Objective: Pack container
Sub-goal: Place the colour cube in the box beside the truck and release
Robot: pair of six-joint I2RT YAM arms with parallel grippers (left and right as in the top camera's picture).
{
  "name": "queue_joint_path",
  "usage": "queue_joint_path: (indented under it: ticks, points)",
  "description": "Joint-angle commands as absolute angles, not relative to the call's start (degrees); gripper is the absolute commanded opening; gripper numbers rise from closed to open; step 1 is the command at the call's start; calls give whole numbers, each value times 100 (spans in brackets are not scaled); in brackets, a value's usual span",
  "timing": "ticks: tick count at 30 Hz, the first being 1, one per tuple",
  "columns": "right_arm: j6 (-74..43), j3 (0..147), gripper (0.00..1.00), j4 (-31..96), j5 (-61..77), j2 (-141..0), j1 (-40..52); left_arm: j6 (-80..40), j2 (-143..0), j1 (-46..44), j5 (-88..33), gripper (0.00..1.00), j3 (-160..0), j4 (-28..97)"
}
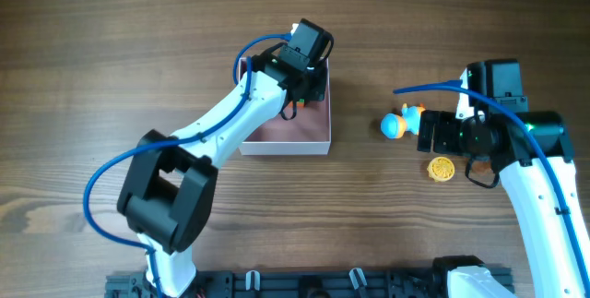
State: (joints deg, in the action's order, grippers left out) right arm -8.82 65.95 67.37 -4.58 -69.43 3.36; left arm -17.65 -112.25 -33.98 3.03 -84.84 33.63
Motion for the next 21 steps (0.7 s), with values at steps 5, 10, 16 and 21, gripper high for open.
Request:
queue_joint_path:
  ticks: [5,10,16,21]
  points:
    - [-919,6729,100,6755,-556,-6934,325,-1671,-11771,-3402,-64,4,-8525,3190]
    - [-919,6729,100,6757,-554,-6934,325,-1367,-11898,-3402,180,4,-8525,3208]
    - [-917,6729,100,6757,-556,-6934,325,-1369,-11898,-3398,738,4,-8525,3212]
    - [-917,6729,100,6755,-554,-6934,325,-1378,-11898,-3398,915,4,-8525,3210]
